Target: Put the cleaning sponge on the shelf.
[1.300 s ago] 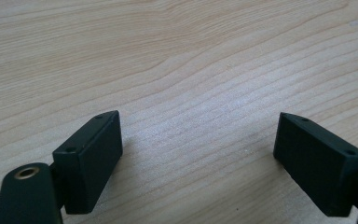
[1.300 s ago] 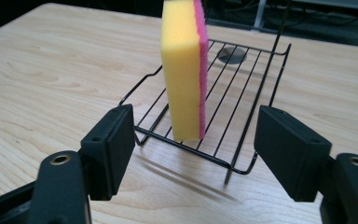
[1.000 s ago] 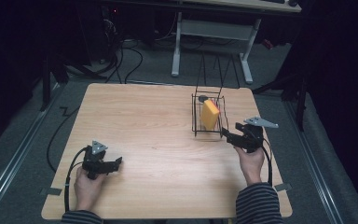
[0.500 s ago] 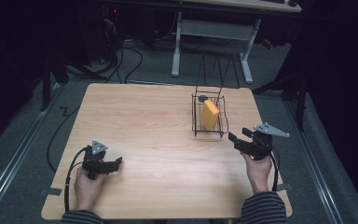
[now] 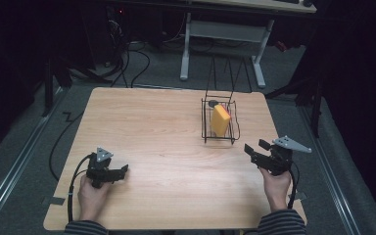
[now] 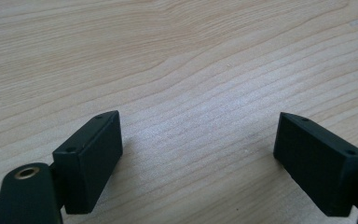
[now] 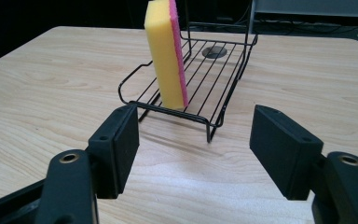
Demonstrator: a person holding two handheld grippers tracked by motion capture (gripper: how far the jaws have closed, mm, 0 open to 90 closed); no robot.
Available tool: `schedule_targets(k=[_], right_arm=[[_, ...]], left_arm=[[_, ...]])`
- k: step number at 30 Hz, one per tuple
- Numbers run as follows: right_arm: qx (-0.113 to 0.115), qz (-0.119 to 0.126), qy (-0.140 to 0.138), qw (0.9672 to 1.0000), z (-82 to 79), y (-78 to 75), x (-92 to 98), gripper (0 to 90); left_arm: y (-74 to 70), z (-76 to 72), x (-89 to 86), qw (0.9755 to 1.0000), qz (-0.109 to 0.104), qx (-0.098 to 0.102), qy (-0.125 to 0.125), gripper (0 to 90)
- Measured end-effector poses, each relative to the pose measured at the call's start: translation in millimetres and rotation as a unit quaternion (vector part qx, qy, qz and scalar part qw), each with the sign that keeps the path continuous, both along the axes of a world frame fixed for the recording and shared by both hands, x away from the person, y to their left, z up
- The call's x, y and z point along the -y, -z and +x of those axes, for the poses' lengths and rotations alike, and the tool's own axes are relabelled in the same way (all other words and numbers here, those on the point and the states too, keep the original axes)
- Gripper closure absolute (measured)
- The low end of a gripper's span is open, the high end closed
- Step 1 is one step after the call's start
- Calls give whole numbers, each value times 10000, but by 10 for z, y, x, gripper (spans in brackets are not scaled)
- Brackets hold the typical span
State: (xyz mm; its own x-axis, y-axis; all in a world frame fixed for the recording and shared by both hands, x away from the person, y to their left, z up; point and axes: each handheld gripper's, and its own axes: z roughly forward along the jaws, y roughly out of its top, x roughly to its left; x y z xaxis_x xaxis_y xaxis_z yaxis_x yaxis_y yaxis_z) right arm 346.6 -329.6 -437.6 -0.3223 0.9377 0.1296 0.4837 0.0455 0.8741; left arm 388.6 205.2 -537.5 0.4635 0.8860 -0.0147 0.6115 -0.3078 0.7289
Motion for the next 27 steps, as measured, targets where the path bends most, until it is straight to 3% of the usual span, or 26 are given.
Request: schedule_targets(k=[27], right_arm=[[-69,96,15,9999,-214,199,12,353]], left_arm=[[0,0,0,10000,1,0,0,160]])
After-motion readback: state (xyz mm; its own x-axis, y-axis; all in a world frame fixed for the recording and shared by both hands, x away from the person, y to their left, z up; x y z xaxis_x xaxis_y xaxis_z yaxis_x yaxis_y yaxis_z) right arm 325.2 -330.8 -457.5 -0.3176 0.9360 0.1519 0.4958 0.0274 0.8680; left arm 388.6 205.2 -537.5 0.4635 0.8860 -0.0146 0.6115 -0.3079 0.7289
